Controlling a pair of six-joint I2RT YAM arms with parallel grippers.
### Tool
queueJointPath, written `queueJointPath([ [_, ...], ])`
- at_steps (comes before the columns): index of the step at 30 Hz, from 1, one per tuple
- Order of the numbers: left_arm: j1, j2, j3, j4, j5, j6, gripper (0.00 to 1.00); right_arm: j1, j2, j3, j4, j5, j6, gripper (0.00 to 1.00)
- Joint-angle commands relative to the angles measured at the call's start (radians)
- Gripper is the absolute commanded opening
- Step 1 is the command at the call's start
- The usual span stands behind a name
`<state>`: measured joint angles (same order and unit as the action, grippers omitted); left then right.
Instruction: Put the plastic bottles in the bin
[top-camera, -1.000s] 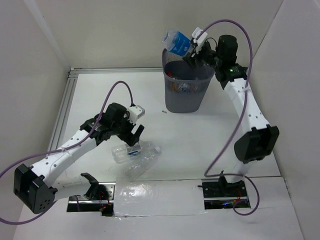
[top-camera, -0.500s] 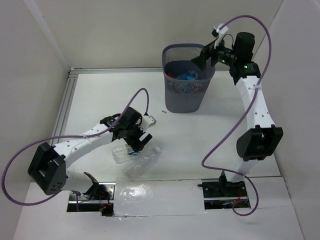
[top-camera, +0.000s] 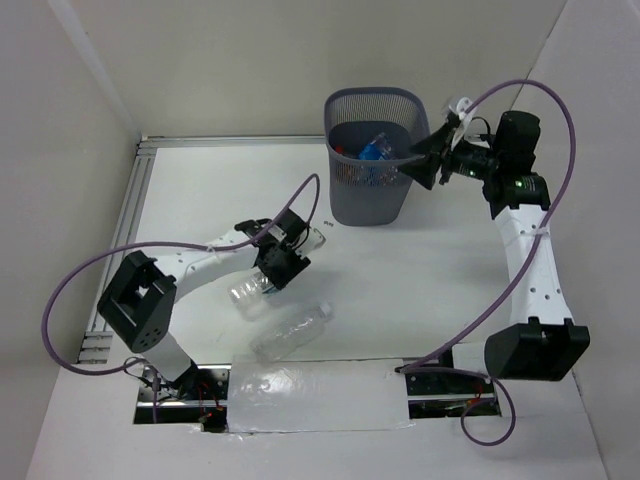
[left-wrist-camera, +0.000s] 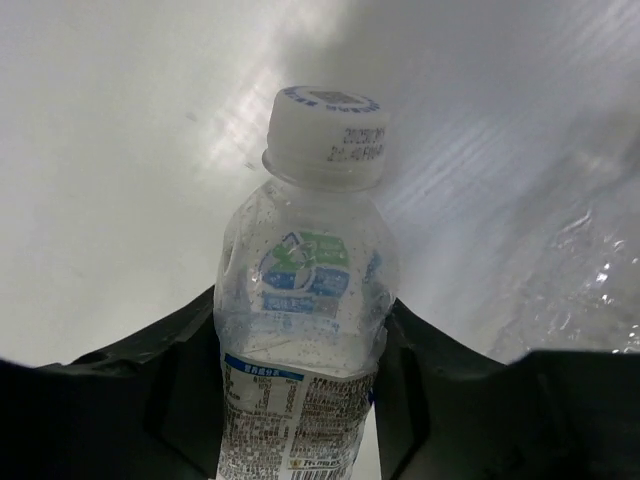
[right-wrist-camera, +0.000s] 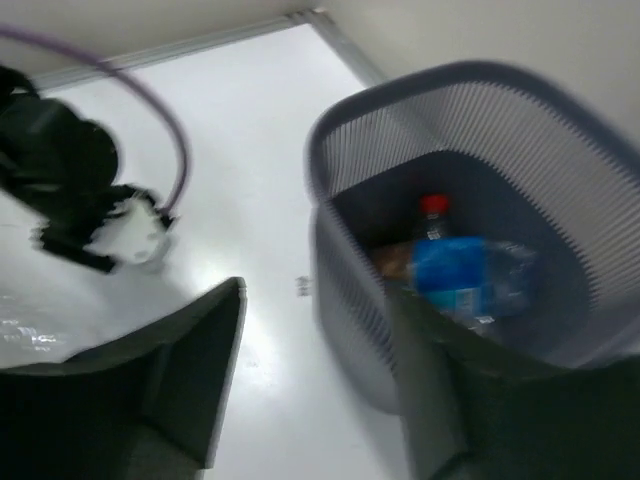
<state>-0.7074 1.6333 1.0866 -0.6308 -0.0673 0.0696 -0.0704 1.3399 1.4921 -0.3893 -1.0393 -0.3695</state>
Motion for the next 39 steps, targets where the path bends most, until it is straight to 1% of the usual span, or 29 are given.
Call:
queueJointPath([
  [1, 0.014, -0.091, 0.131, 0.014, -0.095, -0.030, 0.38, -0.016, -0.083, -0.070, -0.132, -0.143, -0.158, 0.59],
  [2, 0.023, -0.127, 0.166, 0.014, -0.095, -0.039, 0.36, -0.016, -0.094, -0.085, -0.170, -0.171, -0.205, 0.39],
  [3, 0.023, -0.142, 0.241, 0.014, -0.082, -0.039, 0.35, -0.016, -0.122, -0.099, -0.209, -0.171, -0.297, 0.10],
  [4, 0.032, -0.156, 0.283, 0.014, -0.069, -0.050, 0.33, -0.016, -0.137, -0.136, -0.279, -0.183, -0.345, 0.02],
  [5, 0.032, -0.167, 0.326, 0.026, -0.054, -0.050, 0.28, -0.016, -0.152, -0.154, -0.324, -0.183, -0.402, 0.00],
  [6, 0.032, -0.187, 0.404, 0.045, -0.017, -0.050, 0.27, -0.016, -0.186, -0.173, -0.377, -0.183, -0.568, 0.00],
  [7, 0.032, -0.196, 0.441, 0.096, 0.010, -0.050, 0.26, -0.016, -0.203, -0.215, -0.457, -0.183, -0.641, 0.08],
  [8, 0.032, -0.205, 0.511, 0.130, 0.055, -0.062, 0.04, -0.006, -0.223, -0.243, -0.480, -0.174, -0.748, 0.21],
  [9, 0.032, -0.205, 0.541, 0.170, 0.073, -0.071, 0.02, 0.006, -0.264, -0.269, -0.499, -0.163, -0.788, 0.39],
  [10, 0.032, -0.205, 0.568, 0.262, 0.104, -0.071, 0.01, 0.006, -0.284, -0.324, -0.508, -0.144, -0.818, 0.67],
  [11, 0.032, -0.205, 0.594, 0.308, 0.153, -0.071, 0.01, 0.018, -0.304, -0.352, -0.496, -0.134, -0.830, 0.73],
  [12, 0.032, -0.187, 0.645, 0.359, 0.176, -0.086, 0.00, 0.033, -0.339, -0.377, -0.482, -0.125, -0.830, 0.74],
  [14, 0.042, -0.164, 0.671, 0.477, 0.216, -0.097, 0.00, 0.053, -0.361, -0.434, -0.461, -0.107, -0.818, 0.74],
  [15, 0.051, -0.149, 0.671, 0.619, 0.246, -0.134, 0.00, 0.073, -0.361, -0.444, -0.461, -0.093, -0.818, 0.74],
  [18, 0.051, -0.073, 0.658, 0.862, 0.276, -0.180, 0.00, 0.093, -0.372, -0.466, -0.491, -0.084, -0.818, 0.74],
  [19, 0.063, -0.046, 0.658, 1.001, 0.276, -0.238, 0.03, 0.109, -0.372, -0.466, -0.491, -0.084, -0.827, 0.74],
  [21, 0.075, 0.075, 0.700, 1.088, 0.265, -0.290, 0.09, 0.121, -0.381, -0.487, -0.493, -0.073, -0.827, 0.76],
  [23, 0.085, 0.173, 0.815, 1.111, 0.232, -0.358, 0.16, 0.142, -0.390, -0.500, -0.462, -0.056, -0.816, 0.81],
  [24, 0.085, 0.272, 0.863, 1.111, 0.222, -0.373, 0.19, 0.142, -0.401, -0.513, -0.450, -0.041, -0.816, 0.82],
  [27, 0.085, 0.394, 1.041, 1.077, 0.153, -0.373, 0.39, 0.188, -0.410, -0.542, -0.404, 0.001, -0.781, 0.84],
  [29, 0.072, 0.474, 1.151, 1.028, 0.078, -0.344, 0.70, 0.205, -0.410, -0.553, -0.392, 0.016, -0.781, 0.90],
  [30, 0.072, 0.487, 1.174, 0.995, 0.060, -0.331, 0.94, 0.219, -0.410, -0.564, -0.392, 0.025, -0.781, 0.92],
  [31, 0.072, 0.487, 1.200, 0.978, 0.046, -0.321, 1.00, 0.237, -0.410, -0.564, -0.392, 0.025, -0.781, 0.96],
  [32, 0.083, 0.475, 1.201, 0.968, 0.046, -0.312, 1.00, 0.248, -0.410, -0.575, -0.381, 0.025, -0.781, 0.99],
  [35, 0.083, 0.387, 1.118, 0.968, 0.069, -0.298, 1.00, 0.322, -0.383, -0.608, -0.315, 0.036, -0.810, 0.99],
  [36, 0.083, 0.293, 1.034, 0.955, 0.079, -0.283, 1.00, 0.387, -0.369, -0.628, -0.269, 0.054, -0.831, 0.99],
  [37, 0.083, 0.233, 1.033, 0.954, 0.080, -0.283, 1.00, 0.388, -0.351, -0.629, -0.244, 0.067, -0.832, 0.99],
  [38, 0.083, 0.167, 0.900, 0.944, 0.080, -0.283, 1.00, 0.478, -0.329, -0.641, -0.214, 0.091, -0.832, 0.99],
  [39, 0.092, 0.017, 0.815, 0.935, 0.067, -0.274, 1.00, 0.527, -0.282, -0.653, -0.154, 0.141, -0.841, 0.99],
])
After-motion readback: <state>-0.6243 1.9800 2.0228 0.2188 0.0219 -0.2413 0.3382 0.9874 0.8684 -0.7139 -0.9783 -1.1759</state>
